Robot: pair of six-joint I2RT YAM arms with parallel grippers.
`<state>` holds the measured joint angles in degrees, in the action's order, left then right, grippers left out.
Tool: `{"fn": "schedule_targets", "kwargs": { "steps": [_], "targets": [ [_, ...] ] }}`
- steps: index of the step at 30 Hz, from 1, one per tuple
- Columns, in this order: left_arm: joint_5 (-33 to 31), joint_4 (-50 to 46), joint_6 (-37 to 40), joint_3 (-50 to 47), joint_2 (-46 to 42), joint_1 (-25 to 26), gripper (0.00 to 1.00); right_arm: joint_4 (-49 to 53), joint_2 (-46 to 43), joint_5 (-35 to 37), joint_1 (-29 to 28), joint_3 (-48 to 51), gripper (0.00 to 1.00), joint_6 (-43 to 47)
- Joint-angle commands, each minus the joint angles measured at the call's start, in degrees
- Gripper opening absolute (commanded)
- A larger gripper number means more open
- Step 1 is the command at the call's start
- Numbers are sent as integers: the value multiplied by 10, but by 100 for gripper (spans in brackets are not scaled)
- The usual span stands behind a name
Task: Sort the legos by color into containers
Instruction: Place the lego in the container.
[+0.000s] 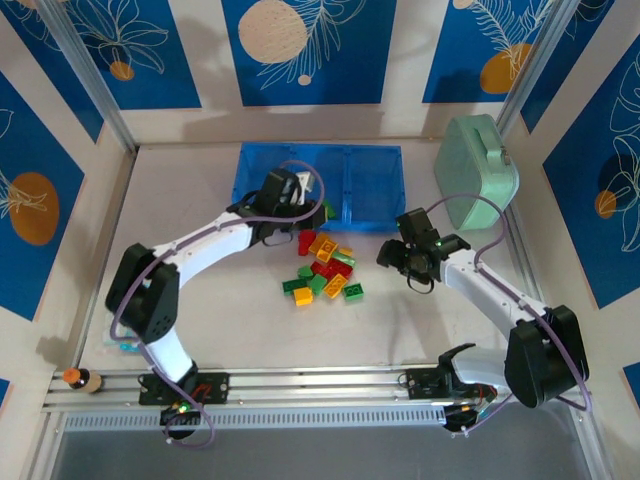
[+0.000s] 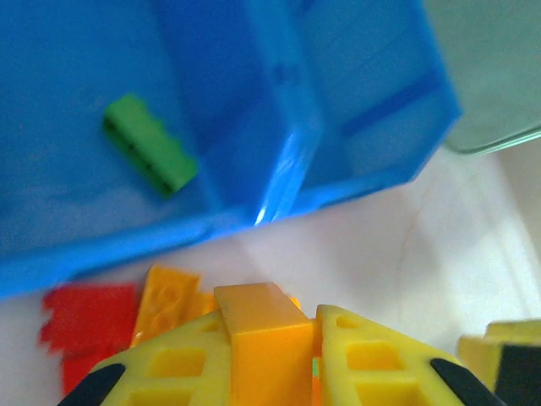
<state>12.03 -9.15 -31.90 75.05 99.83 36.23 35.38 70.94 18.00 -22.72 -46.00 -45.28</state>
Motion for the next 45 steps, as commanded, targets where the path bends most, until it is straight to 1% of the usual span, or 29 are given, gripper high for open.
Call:
{"fn": "schedule_targets", "kwargs": {
  "steps": [1, 6, 9, 17, 20, 21, 22, 23, 24, 26, 29, 34, 40, 45],
  "targets": [
    [48, -1, 21, 69, 51, 12, 23, 3, -15, -10, -9, 14, 79, -19],
    [76, 2, 24, 168, 123, 19, 23, 4, -35, -5, -10, 29, 78, -25],
    [80, -11, 28, 227, 161, 25, 23, 3, -44, -8, -11, 34, 79, -30],
    [66, -73, 42, 375, 258, 37, 25, 1, -67, -11, -20, 46, 79, -36],
    [54, -110, 46, 446, 295, 36, 28, 1, -77, -9, -22, 52, 79, -37],
    [53, -123, 48, 472, 306, 37, 31, 3, -79, -10, -23, 53, 79, -37],
    [50, -133, 50, 492, 316, 37, 38, 4, -80, -10, -24, 53, 79, -37],
    [48, -143, 53, 512, 324, 38, 51, 6, -81, -10, -25, 51, 81, -37],
    [46, -153, 56, 527, 331, 38, 59, 9, -82, -10, -28, 50, 82, -36],
    [45, -161, 60, 534, 327, 37, 67, 12, -86, -8, -34, 47, 82, -32],
    [41, -152, 70, 499, 292, 42, 72, 11, -95, -3, -47, 47, 83, -24],
    [25, -92, 85, 362, 184, 51, 73, -14, -108, -16, -85, 48, 82, 15],
    [0, 6, 76, 117, 26, 50, 73, -23, -92, -39, -175, 23, 79, 82],
    [-46, 51, 67, -91, -98, 51, 73, -27, -31, -57, -253, -10, 77, 128]
  ]
}}
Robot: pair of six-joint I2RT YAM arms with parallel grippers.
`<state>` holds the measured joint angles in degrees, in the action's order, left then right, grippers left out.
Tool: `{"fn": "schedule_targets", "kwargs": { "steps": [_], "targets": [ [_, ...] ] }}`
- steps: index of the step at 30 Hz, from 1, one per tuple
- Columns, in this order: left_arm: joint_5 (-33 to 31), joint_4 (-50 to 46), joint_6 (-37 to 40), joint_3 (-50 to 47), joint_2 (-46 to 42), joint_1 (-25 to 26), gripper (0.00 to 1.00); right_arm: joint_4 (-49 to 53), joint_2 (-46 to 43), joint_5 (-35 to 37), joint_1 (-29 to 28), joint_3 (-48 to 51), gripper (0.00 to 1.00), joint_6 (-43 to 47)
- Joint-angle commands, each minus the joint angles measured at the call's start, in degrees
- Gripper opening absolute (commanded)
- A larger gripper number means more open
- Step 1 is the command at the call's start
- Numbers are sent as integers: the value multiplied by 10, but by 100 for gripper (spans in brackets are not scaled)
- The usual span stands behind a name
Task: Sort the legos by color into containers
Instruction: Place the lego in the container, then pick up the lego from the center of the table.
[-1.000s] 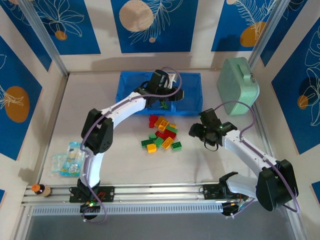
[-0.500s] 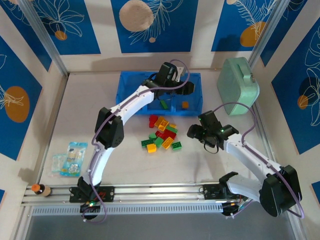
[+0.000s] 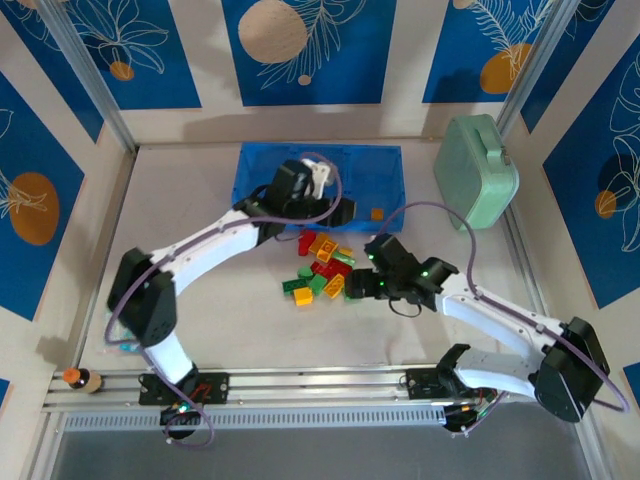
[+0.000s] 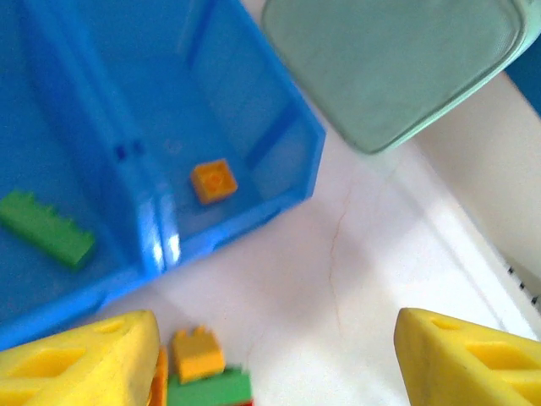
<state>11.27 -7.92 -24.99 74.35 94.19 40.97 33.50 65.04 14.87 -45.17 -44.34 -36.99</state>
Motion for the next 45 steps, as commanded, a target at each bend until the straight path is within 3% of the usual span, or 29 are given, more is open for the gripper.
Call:
{"fn": "schedule_targets", "kwargs": {
  "steps": [1, 5, 9, 15, 22, 26, 30, 36, 45],
  "targets": [
    [-46, 48, -6, -119, -63, 3, 73, -9, 44, -28, -40, -35, 76, 48],
    [-62, 84, -41, -270, -149, -14, 75, -12, 132, -37, -80, -87, 72, 41],
    [-38, 159, -134, -420, -216, -59, 72, -20, 232, -17, -124, -143, 70, 15],
    [-103, 122, -166, -524, -346, -59, 72, 40, 358, 36, -157, -244, 68, -49],
    [-178, 13, -148, -541, -480, -62, 73, 95, 438, 53, -155, -325, 68, -73],
    [-181, -4, -152, -546, -504, -64, 73, 111, 465, 56, -155, -346, 66, -86],
    [-179, -4, -159, -551, -507, -65, 73, 113, 478, 57, -158, -354, 56, -89],
    [-186, -14, -160, -548, -526, -65, 72, 127, 459, 79, -169, -343, 37, -108],
    [-177, 4, -156, -548, -506, -64, 72, 156, 381, 116, -183, -344, 36, -117]
  ]
}}
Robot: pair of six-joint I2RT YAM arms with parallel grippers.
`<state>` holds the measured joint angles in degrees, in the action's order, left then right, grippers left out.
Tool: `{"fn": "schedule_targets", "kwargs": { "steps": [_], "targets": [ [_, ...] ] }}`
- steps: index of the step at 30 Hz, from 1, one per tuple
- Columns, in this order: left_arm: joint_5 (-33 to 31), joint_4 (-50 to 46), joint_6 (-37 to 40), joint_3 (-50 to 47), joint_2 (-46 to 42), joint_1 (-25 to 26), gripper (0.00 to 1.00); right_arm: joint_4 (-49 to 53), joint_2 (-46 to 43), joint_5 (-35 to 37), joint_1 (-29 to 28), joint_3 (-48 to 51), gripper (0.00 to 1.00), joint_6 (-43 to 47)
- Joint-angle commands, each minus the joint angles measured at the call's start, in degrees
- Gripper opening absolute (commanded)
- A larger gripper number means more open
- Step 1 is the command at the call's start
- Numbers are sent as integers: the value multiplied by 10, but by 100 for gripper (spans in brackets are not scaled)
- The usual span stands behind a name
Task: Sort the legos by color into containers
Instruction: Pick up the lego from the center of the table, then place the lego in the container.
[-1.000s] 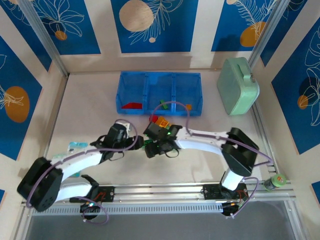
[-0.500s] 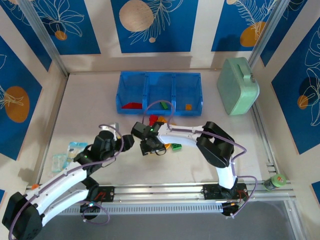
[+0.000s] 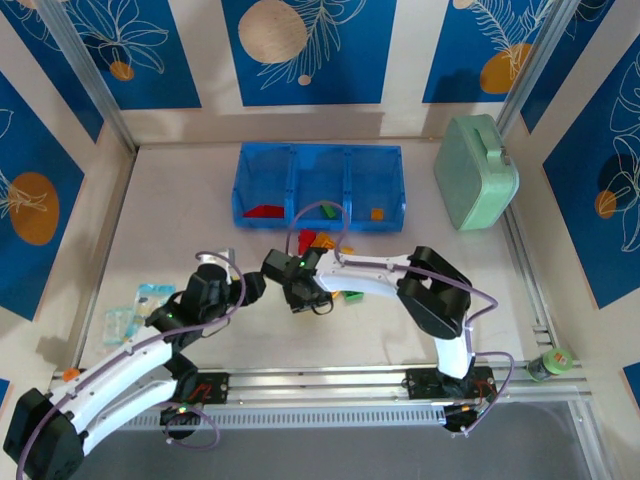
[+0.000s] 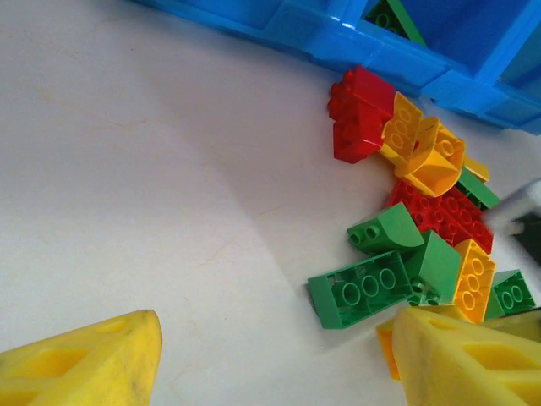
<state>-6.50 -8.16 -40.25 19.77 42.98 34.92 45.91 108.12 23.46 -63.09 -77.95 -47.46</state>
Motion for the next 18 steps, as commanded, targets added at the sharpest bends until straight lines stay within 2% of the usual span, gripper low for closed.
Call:
{"fn": "schedule_targets", "kwargs": {
  "steps": [1, 4, 9, 15, 18],
  "targets": [
    [2, 9, -2, -3, 10, -4, 72, 37, -63, 41, -1, -11, 36, -9],
    [17, 22, 3, -2, 25, -4, 72, 47, -93, 68, 29, -19, 36, 14],
    [57, 32, 17, 10, 73, -4, 72, 49, -132, 71, 126, -38, 36, 75],
    [90, 46, 15, 9, 111, 0, 72, 23, -135, 25, 267, -64, 37, 143],
    [91, 46, 17, 10, 112, 4, 72, 20, -97, -10, 324, -90, 37, 165]
  ]
}}
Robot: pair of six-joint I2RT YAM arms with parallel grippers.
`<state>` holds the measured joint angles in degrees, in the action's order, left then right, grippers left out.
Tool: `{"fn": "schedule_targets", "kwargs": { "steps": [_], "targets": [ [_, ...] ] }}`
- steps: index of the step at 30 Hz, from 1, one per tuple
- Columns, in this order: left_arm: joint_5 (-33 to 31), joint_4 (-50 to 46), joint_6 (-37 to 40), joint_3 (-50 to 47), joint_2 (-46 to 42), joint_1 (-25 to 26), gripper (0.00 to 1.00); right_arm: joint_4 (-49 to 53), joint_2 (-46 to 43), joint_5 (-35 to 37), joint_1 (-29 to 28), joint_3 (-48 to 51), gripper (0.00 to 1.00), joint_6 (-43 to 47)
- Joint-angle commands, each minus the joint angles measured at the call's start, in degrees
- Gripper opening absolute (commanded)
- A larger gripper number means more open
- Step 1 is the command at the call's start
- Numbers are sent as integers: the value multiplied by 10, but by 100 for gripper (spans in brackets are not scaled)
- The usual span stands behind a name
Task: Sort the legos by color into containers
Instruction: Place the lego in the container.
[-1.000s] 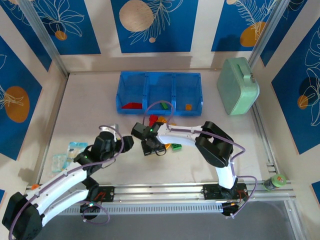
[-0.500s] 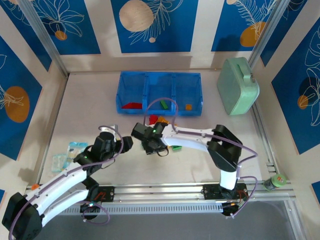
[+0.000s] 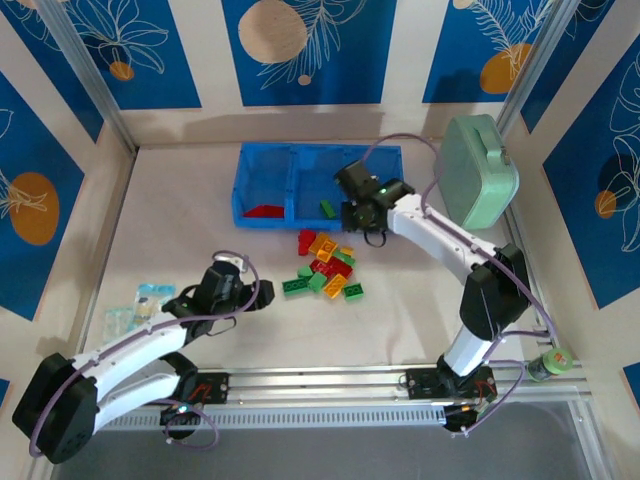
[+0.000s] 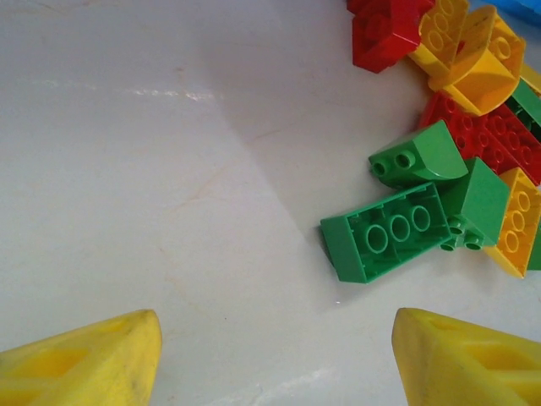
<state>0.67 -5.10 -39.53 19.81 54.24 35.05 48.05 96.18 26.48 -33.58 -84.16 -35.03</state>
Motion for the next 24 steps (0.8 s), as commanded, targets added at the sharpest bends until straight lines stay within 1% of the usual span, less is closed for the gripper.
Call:
{"fn": "schedule_targets", "kwargs": {
  "steps": [1, 8, 17, 18, 19, 20, 22, 24],
  "targets": [
    [18, 12, 11, 12, -2, 4, 72, 1, 38, -43, 41, -41, 37, 46],
    [15, -1, 14, 18, -16, 7, 72, 17, 122, -29, 95, -110, 39, 59],
    [12, -13, 15, 25, -24, 11, 72, 31, 178, -41, 118, -167, 43, 63],
    [12, -13, 15, 25, -24, 10, 72, 33, 181, -43, 119, -171, 45, 62],
    [12, -15, 16, 26, -23, 11, 72, 36, 184, -43, 119, -174, 49, 62],
    [12, -16, 17, 27, -24, 11, 72, 38, 183, -42, 118, -176, 58, 61],
    [9, -18, 18, 27, -25, 12, 72, 39, 180, -39, 117, -176, 70, 59],
    [7, -19, 20, 27, -26, 12, 72, 38, 169, -36, 115, -169, 73, 56]
  ]
}}
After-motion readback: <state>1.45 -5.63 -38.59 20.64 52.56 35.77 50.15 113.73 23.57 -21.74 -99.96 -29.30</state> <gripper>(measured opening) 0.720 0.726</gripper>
